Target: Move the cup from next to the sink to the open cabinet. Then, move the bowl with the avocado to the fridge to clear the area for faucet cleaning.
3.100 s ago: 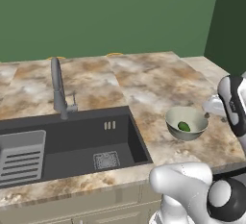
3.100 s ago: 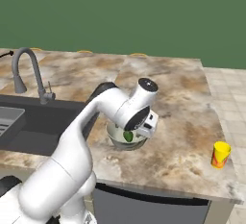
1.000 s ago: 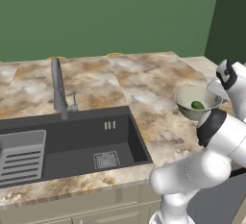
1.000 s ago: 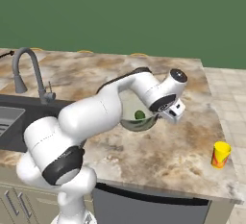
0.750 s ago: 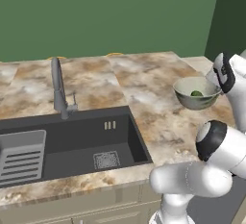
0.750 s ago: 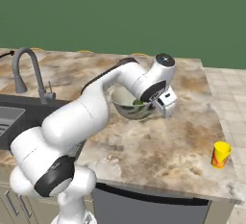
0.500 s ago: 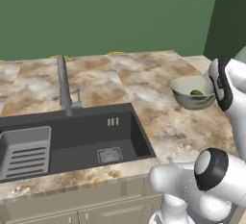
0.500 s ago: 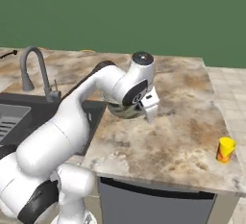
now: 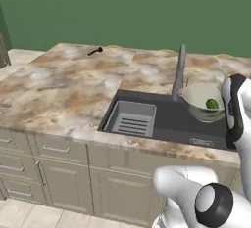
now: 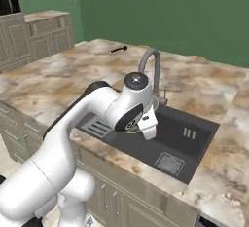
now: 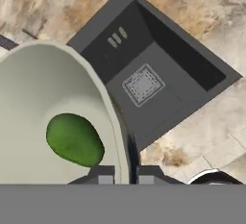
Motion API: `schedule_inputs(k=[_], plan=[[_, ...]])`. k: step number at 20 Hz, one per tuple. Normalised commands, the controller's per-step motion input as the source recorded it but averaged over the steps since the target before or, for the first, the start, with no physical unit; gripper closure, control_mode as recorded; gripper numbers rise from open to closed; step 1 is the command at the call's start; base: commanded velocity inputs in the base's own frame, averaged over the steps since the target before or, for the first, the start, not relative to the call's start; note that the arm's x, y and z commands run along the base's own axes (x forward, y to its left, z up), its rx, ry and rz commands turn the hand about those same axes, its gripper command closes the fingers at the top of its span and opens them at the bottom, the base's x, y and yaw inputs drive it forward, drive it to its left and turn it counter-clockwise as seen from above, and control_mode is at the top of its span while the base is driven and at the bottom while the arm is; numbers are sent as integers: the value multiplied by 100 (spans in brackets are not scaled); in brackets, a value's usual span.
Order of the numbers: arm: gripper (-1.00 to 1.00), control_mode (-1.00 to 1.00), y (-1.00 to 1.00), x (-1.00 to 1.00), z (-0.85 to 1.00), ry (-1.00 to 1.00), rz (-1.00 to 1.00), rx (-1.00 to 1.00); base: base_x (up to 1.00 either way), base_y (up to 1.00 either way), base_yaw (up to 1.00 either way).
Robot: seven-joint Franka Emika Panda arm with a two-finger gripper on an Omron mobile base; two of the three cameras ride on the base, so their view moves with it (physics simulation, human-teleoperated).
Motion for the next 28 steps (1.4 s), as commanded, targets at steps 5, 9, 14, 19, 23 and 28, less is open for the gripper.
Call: schedule_inputs(k=[5, 9, 14, 19, 23, 28], plan=[[100, 100, 0, 0, 0, 0, 0, 0, 0, 61, 84], [100, 100, 0, 0, 0, 0, 0, 0, 0, 47, 87], [100, 100, 0, 0, 0, 0, 0, 0, 21, 10, 88], [100, 100, 0, 0, 0, 0, 0, 0, 90, 14, 65], [100, 100, 0, 0, 0, 0, 0, 0, 100, 14, 47], [100, 100, 0, 0, 0, 0, 0, 0, 100, 3, 31]])
